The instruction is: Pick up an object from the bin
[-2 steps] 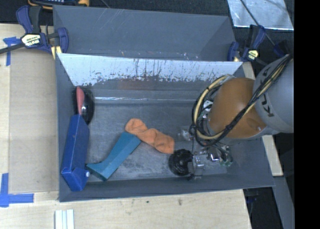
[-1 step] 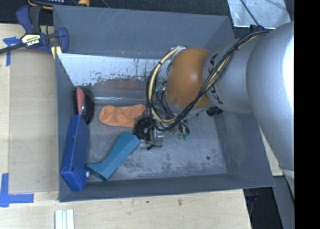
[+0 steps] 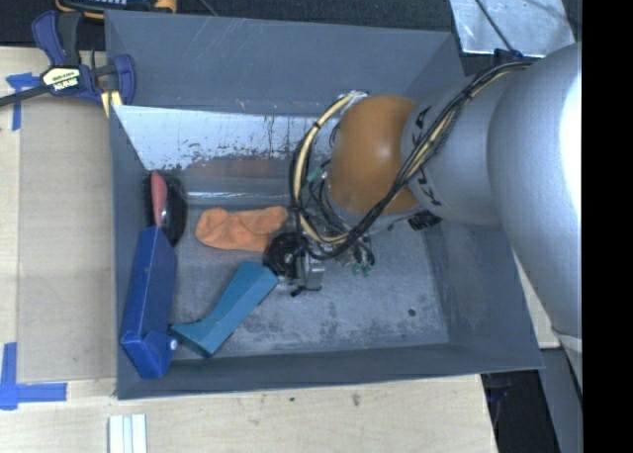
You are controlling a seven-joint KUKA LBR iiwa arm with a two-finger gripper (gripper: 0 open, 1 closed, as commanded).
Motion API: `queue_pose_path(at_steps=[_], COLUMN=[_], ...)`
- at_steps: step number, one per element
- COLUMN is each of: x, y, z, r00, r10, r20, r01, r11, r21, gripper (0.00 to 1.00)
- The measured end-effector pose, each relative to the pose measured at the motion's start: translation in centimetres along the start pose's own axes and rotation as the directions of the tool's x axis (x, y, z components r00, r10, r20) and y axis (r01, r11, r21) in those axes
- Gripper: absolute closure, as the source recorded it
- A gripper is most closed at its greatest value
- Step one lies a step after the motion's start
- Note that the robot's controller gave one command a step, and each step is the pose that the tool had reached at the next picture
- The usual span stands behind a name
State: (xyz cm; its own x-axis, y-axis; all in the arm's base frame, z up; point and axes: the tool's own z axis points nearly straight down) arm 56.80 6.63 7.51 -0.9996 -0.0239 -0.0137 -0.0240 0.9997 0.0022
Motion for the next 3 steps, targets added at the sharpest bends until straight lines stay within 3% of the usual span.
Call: queue_pose_path(at_steps=[3], x=[-0.14], y=[-0.07], z=[-1.17], r00=[1.0], r10=[-0.001], r20=[-0.003], r01=[0.001], r11=[1.0], r21=[0.002], gripper=[1.0])
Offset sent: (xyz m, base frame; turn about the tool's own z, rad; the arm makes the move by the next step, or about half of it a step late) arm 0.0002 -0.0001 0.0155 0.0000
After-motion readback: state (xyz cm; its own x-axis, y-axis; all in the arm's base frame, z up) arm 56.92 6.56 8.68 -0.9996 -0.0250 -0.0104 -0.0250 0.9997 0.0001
